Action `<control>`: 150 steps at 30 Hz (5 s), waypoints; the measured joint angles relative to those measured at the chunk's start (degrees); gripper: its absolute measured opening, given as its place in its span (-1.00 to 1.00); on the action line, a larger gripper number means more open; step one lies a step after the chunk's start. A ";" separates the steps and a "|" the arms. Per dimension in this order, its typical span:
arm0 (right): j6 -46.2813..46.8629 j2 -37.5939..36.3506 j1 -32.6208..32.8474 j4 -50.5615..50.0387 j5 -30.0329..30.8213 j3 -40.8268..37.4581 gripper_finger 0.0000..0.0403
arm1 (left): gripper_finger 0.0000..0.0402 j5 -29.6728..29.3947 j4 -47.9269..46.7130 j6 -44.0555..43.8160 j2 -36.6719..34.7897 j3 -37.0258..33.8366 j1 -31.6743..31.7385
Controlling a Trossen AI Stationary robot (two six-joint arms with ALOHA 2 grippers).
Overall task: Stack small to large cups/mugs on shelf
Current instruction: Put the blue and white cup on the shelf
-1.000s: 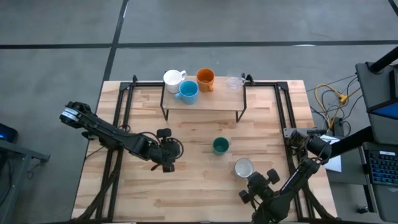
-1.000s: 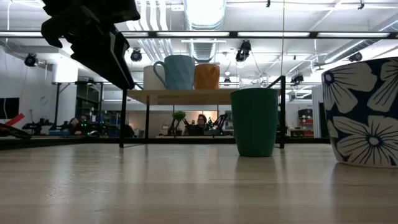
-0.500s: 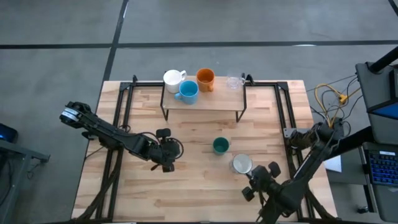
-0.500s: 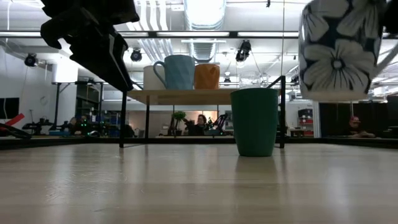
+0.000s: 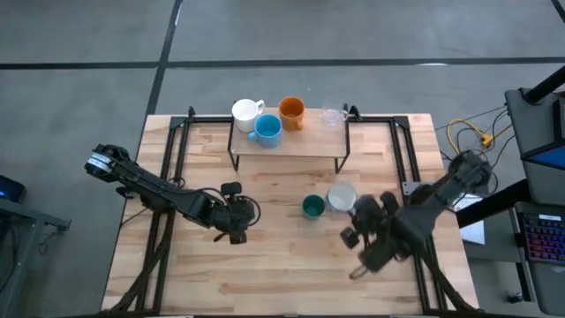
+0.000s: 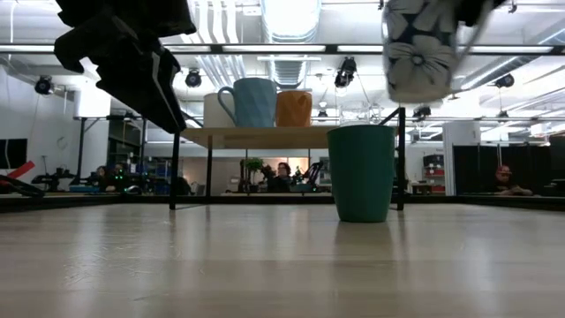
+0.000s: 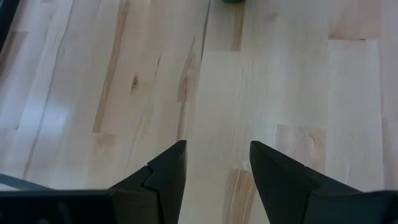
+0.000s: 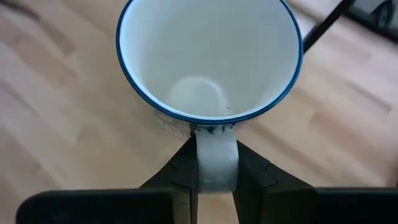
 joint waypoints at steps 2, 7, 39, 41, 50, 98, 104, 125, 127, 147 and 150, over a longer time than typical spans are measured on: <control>-3.06 -2.05 -2.52 0.08 0.75 0.57 -0.74 | -0.19 0.00 0.01 -0.01 0.00 -0.03 -0.01; -11.60 -5.76 -9.42 0.68 1.63 3.45 -0.74 | -0.19 0.00 0.02 -0.01 0.00 -0.15 0.00; -39.17 -0.46 -42.22 8.06 -3.27 10.63 -0.74 | -0.19 -0.01 3.36 -1.16 0.02 -2.05 0.22; -40.61 0.30 -42.92 10.05 -3.19 10.63 -0.74 | -0.19 -0.02 3.67 -1.15 0.02 -2.05 0.22; -41.66 1.58 -44.41 13.59 -3.09 10.61 -0.74 | -0.19 -0.02 3.80 -1.15 0.02 -2.18 0.22; -40.88 4.41 -51.18 19.25 -9.41 9.91 -0.74 | -0.19 0.00 4.92 -1.45 0.02 -2.75 0.20; -40.88 4.40 -51.16 19.22 -9.36 9.91 -0.74 | -0.19 0.00 4.92 -1.45 0.02 -2.75 0.17; -40.00 4.44 -51.69 17.96 -9.02 9.85 -0.71 | -0.19 0.02 4.90 -1.47 0.02 -2.78 0.17; -40.00 4.44 -51.69 17.98 -9.02 9.82 -0.71 | -0.19 0.02 4.90 -1.47 0.02 -2.78 0.17; -40.69 4.44 -52.91 18.46 -8.99 9.71 -0.71 | -0.19 0.04 4.95 -1.54 0.02 -2.78 0.20; -40.68 4.44 -52.93 18.64 -8.99 9.54 -0.71 | -0.19 0.04 4.94 -1.54 0.02 -2.78 0.20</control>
